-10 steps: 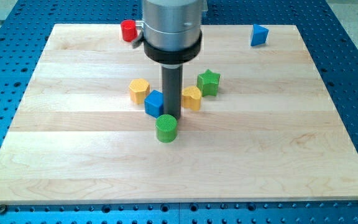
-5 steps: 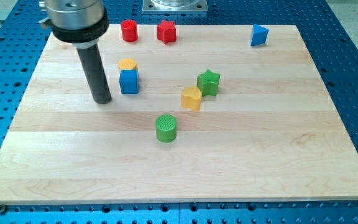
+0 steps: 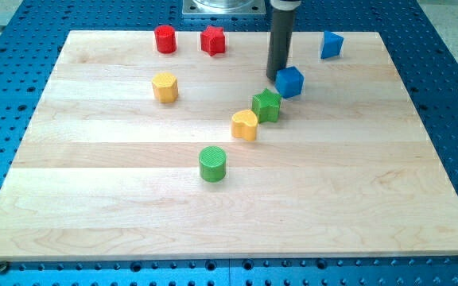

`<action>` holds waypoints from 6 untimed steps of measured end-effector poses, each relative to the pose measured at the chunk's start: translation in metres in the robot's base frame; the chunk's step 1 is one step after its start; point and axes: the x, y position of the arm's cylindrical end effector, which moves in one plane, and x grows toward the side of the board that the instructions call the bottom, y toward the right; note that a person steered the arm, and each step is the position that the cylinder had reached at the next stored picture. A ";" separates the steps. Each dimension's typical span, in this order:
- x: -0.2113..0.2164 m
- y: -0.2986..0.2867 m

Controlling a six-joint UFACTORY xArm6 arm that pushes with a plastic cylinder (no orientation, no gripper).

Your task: Push the blue cube into the blue triangle

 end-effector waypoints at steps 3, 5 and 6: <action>0.032 0.050; 0.045 0.083; 0.071 0.090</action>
